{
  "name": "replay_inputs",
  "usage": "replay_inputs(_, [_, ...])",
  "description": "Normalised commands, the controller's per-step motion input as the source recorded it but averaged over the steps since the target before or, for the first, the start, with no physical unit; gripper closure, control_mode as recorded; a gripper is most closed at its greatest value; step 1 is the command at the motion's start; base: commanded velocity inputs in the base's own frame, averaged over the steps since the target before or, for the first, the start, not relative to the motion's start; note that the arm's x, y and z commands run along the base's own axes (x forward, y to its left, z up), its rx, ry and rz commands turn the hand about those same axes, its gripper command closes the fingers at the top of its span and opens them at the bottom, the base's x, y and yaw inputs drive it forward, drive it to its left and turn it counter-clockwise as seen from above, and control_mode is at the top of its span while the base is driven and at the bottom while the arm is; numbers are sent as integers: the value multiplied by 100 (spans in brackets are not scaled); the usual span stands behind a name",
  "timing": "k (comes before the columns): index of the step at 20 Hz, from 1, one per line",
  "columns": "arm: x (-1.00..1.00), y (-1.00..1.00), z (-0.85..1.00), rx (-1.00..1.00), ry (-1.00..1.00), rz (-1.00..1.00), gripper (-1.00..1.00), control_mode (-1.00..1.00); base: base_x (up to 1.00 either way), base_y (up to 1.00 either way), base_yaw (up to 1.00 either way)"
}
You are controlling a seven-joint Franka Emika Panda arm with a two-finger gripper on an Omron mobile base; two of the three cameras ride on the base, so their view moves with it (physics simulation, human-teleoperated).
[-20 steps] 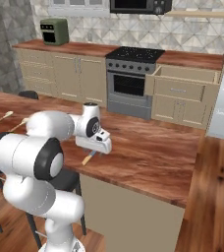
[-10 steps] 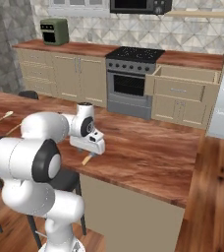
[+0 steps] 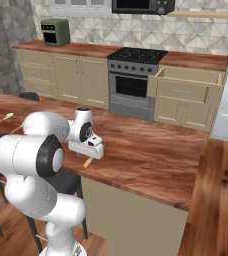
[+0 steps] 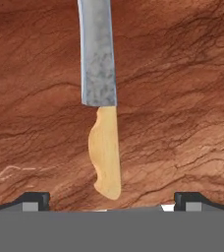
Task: Pick up the metallic utensils from the counter and place them in the open drawer. Make sure not to pick up any wooden utensils.
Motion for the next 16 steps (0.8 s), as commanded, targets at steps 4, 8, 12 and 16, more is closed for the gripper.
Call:
replay_inputs(4, [17,11,-23,0,7,0,-100,-100,0,0,0])
replay_inputs(8, [8,0,-31,0,5,0,-100,-100,0,0,0])
replay_inputs(12, [15,0,-28,0,4,0,-100,-100,0,0,0])
replay_inputs(16, [18,0,-38,0,1,0,-100,-100,0,0,0])
